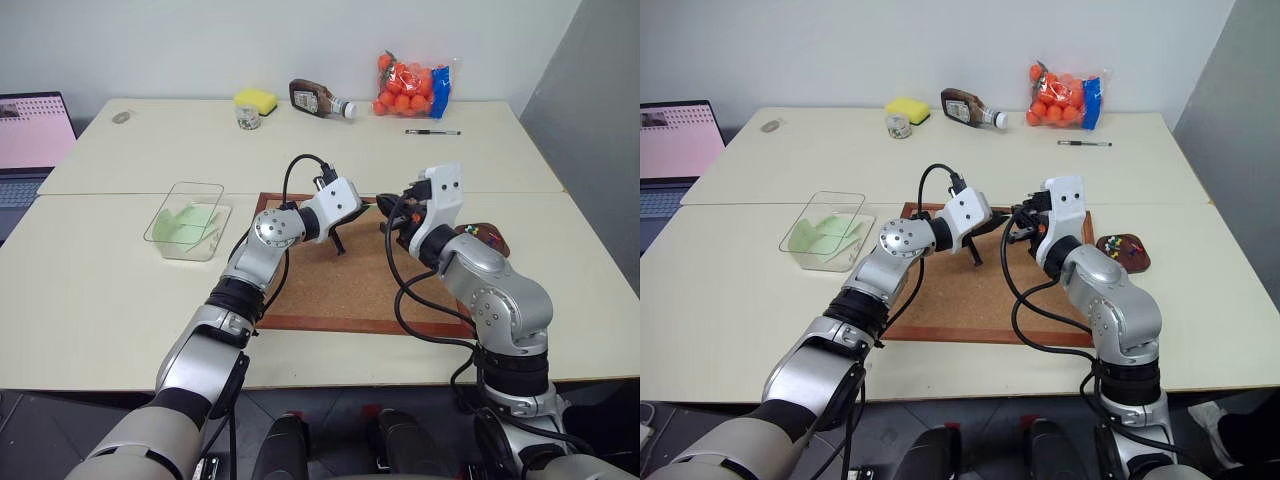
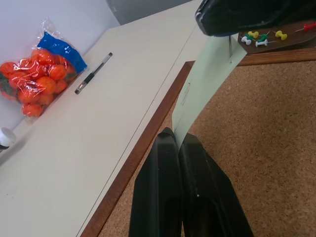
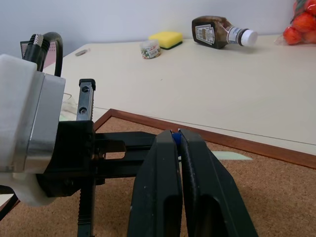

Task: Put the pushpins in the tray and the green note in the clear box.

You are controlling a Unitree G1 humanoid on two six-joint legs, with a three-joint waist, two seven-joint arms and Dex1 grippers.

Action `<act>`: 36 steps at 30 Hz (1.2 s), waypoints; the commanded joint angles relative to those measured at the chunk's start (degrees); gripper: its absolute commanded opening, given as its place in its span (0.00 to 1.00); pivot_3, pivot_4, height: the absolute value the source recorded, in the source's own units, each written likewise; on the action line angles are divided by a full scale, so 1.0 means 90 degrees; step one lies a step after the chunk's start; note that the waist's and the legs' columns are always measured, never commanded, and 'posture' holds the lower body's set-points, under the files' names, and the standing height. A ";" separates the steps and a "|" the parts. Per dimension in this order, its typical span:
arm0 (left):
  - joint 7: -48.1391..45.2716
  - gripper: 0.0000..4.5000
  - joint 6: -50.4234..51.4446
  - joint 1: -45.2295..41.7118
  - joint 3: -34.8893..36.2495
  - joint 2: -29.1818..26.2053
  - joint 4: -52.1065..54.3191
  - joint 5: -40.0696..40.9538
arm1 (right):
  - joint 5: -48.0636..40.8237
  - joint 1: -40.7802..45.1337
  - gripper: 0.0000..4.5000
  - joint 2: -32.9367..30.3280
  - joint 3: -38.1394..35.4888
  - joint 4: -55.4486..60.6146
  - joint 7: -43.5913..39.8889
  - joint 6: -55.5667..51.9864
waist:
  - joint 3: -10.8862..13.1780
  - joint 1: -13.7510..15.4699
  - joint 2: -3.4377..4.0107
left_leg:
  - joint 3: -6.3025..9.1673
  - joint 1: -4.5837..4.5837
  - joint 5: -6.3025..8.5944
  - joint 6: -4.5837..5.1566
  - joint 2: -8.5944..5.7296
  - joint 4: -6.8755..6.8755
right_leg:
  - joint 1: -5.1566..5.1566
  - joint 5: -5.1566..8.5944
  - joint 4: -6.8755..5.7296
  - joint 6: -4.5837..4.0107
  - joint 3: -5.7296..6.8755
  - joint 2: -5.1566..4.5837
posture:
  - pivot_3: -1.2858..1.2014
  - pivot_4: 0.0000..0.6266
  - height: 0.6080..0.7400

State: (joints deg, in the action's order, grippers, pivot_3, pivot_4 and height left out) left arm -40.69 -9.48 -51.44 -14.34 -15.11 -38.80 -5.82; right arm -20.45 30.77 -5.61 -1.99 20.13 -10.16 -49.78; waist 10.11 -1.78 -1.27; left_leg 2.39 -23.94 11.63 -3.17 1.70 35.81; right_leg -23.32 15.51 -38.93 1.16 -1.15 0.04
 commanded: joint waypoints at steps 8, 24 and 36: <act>-0.0029 0.02 -0.0212 0.0140 0.0033 -0.0102 0.0212 -0.0065 | -0.0047 0.0336 0.00 -0.0040 -0.0566 0.0271 0.0403 0.0353 | 0.0000 0.0001 0.0000 | 0.0000 0.0000 0.0000 0.0000 0.0000 0.0000 | 0.0000 0.0000 -0.0001 0.0000 0.0000 0.0000 | 0.52 0.24 1.00; -0.0178 0.02 0.0380 0.0640 0.0210 -0.0342 0.1238 0.0138 | 0.0848 -0.1602 0.00 -0.2138 -0.0950 0.0036 -0.0049 0.0853 | 0.0003 -0.0023 -0.0004 | -0.0004 0.0002 0.0000 0.0001 -0.0004 0.0001 | 0.0002 0.0000 -0.0002 0.0000 -0.0005 -0.0005 | 0.52 0.24 1.00; -0.0149 0.02 0.0589 0.0712 0.0196 -0.0290 0.1467 0.0105 | 0.1221 -0.1343 0.00 -0.2177 -0.0979 -0.1706 -0.0164 0.1778 | 0.0003 -0.0009 -0.0004 | -0.0007 0.0006 0.0000 0.0001 0.0000 0.0002 | 0.0002 0.0000 -0.0003 0.0001 -0.0011 0.0003 | 0.52 0.24 1.00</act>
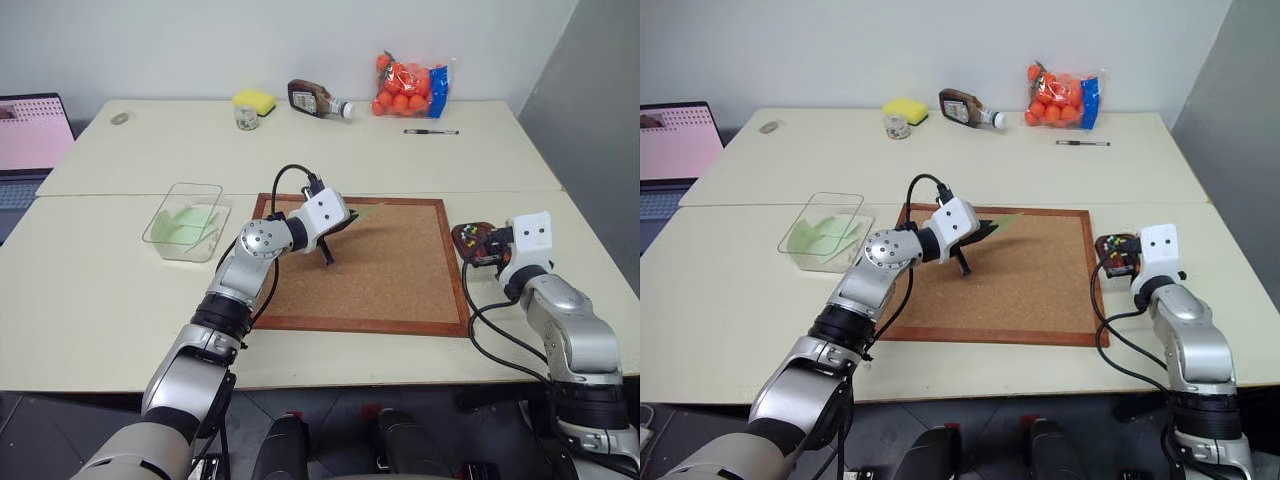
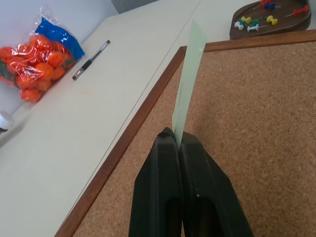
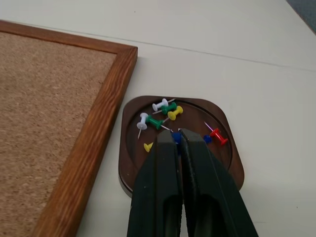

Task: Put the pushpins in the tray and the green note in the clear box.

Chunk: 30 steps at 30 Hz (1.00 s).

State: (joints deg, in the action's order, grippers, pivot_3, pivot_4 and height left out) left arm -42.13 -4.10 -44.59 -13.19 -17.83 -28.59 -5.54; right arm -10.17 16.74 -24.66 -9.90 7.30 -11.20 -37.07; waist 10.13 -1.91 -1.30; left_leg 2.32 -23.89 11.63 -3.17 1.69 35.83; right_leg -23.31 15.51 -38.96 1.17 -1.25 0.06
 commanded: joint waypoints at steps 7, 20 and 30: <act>0.0040 0.00 0.0050 -0.0026 0.0081 0.0010 0.0381 0.0069 | 0.0101 0.0350 0.37 -0.0055 -0.0083 -0.0524 -0.0059 0.0514 | 0.0000 0.0010 0.0000 | 0.0000 -0.0001 0.0000 0.0000 0.0000 0.0000 | 0.0000 0.0000 0.0000 0.0000 0.0001 0.0000 | 0.52 0.24 1.00; 0.0040 0.00 0.0067 -0.0032 0.0056 0.0040 0.0404 0.0059 | 0.0278 0.0261 0.72 -0.0052 -0.0096 -0.0579 0.0103 0.0314 | 0.0000 0.0011 0.0000 | 0.0000 -0.0001 0.0000 0.0000 0.0000 0.0001 | 0.0000 0.0000 -0.0001 0.0000 0.0000 0.0000 | 0.52 0.24 1.00; 0.0031 0.00 0.0061 -0.0040 0.0058 0.0019 0.0389 0.0046 | 0.0351 0.0377 0.72 -0.0050 -0.0142 -0.0862 0.0248 -0.0013 | 0.0000 0.0009 0.0000 | -0.0001 0.0001 0.0000 0.0000 0.0000 0.0001 | 0.0000 0.0000 -0.0002 -0.0001 -0.0001 -0.0001 | 0.52 0.24 1.00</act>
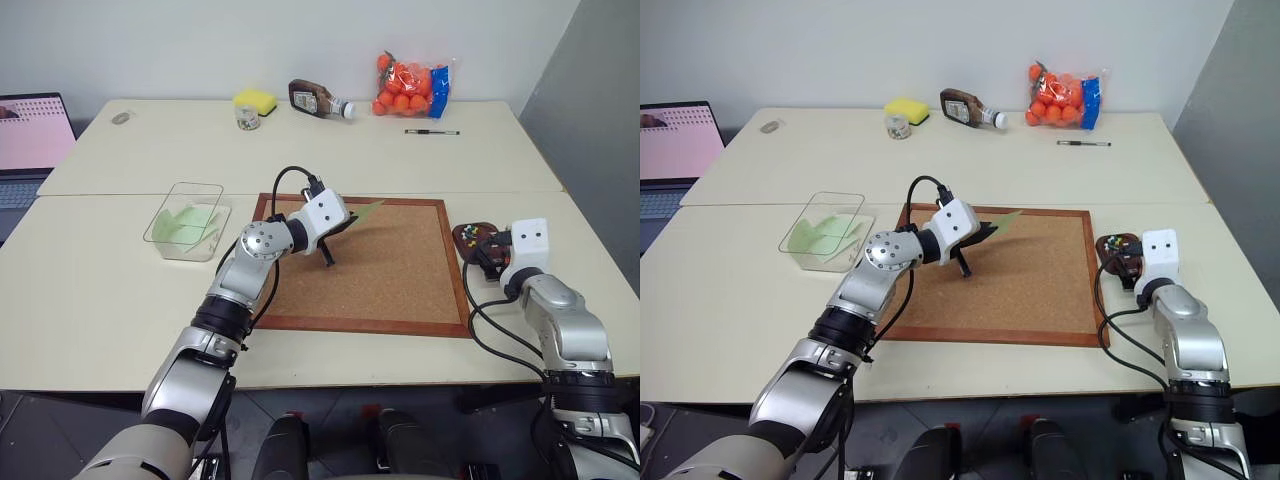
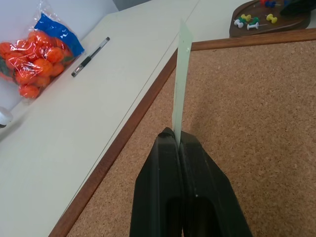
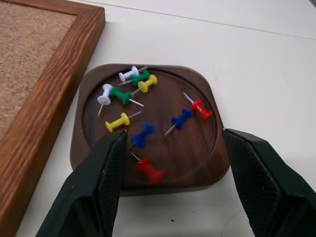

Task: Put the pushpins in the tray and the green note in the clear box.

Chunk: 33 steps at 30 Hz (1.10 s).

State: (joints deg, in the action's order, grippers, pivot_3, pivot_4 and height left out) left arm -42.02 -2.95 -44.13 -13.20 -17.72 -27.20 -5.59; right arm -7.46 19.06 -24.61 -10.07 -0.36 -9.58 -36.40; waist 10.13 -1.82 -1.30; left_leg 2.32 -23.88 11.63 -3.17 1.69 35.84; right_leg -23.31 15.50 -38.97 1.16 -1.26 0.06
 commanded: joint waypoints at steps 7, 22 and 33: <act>0.0035 0.00 -0.0061 -0.0118 0.0093 -0.0037 0.0245 0.0048 | -0.0224 0.0261 0.72 0.0116 -0.0297 0.0226 0.0031 -0.0090 | 0.0000 -0.0001 0.0000 | 0.0000 0.0000 0.0000 0.0000 0.0000 0.0001 | 0.0000 0.0000 -0.0001 0.0000 0.0000 0.0000 | 0.52 0.24 1.00; 0.0427 0.00 0.1413 -0.0423 0.1314 -0.0777 0.1110 0.0633 | -0.1041 0.0143 0.72 0.0401 -0.0917 0.1662 0.0071 -0.0709 | 0.0000 -0.0003 0.0000 | 0.0003 -0.0001 0.0000 0.0000 0.0000 0.0001 | 0.0000 0.0000 -0.0002 0.0000 0.0002 0.0000 | 0.52 0.24 1.00; 0.1502 0.00 0.3241 0.0100 0.2449 -0.1568 0.2145 0.0807 | -0.1626 0.0131 0.72 -0.0313 0.0761 0.2828 -0.2464 0.0228 | 0.0001 -0.0058 -0.0001 | 0.0006 0.0002 0.0000 0.0000 0.0004 0.0002 | 0.0002 0.0000 -0.0002 0.0001 0.0005 0.0001 | 0.52 0.24 1.00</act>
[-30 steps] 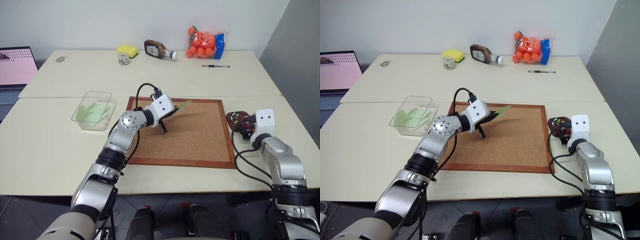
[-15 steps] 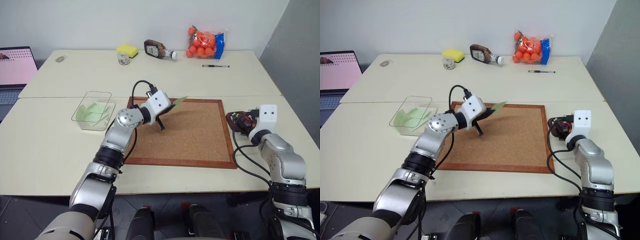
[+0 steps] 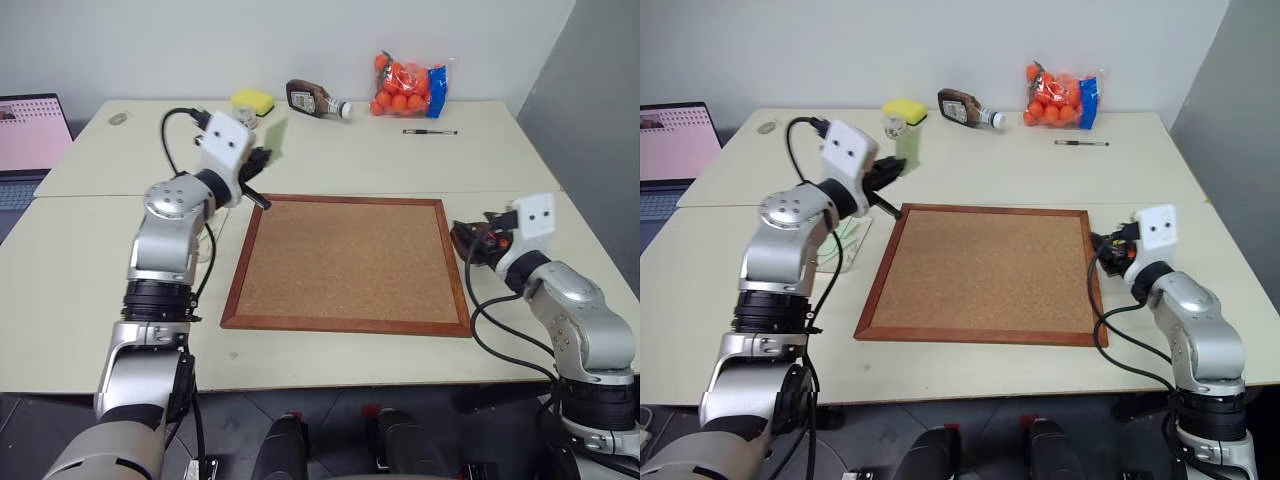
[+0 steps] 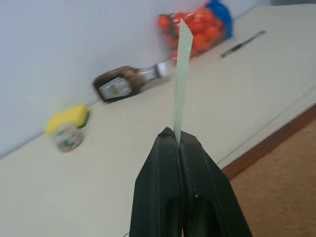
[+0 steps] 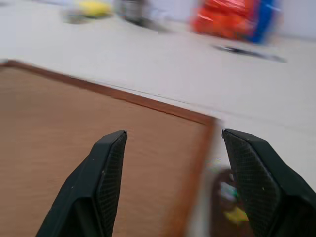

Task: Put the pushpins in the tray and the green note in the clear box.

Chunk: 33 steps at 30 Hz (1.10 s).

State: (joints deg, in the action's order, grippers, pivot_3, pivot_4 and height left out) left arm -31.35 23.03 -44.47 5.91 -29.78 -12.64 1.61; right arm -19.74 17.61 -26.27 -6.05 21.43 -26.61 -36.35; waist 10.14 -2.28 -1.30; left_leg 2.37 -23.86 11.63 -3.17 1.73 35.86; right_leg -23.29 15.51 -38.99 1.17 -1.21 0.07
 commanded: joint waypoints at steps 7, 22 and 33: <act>0.1005 0.00 0.1590 0.0697 0.1022 -0.0559 0.1030 0.0102 | -0.0731 0.1326 0.72 -0.0174 0.1333 0.0305 -0.1738 -0.0113 | 0.0012 0.0037 -0.0021 | 0.0005 -0.0002 0.0000 0.0000 0.0001 0.0009 | 0.0001 -0.0001 -0.0002 0.0000 0.0006 -0.0003 | 0.52 0.24 1.00; 0.2202 0.00 0.2367 0.0770 0.1506 -0.0358 0.0466 0.0263 | -0.0204 0.2577 0.72 0.0134 0.2276 -0.0774 -0.2161 -0.0074 | 0.0018 0.0075 -0.0038 | 0.0021 -0.0005 0.0000 -0.0001 -0.0004 0.0010 | 0.0004 -0.0016 -0.0003 -0.0026 0.0023 -0.0017 | 0.52 0.24 1.00; 0.2370 0.27 0.2770 0.0637 0.1791 -0.0165 0.0451 0.0835 | 0.0059 0.2612 0.73 0.0289 0.2292 -0.0838 -0.2179 -0.0013 | 0.0018 0.0072 -0.0038 | 0.0025 -0.0006 0.0000 -0.0002 -0.0005 0.0010 | 0.0004 -0.0019 -0.0004 -0.0033 0.0026 -0.0017 | 0.52 0.24 1.00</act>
State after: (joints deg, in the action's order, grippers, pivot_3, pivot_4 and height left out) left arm -10.29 47.08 -37.07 20.71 -31.22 -10.08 7.96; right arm -19.20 39.52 -23.94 14.94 13.02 -46.12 -37.81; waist 10.30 -1.63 -1.64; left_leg 2.60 -23.91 11.63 -3.18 1.69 35.95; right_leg -23.26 15.33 -39.03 0.87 -0.98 -0.09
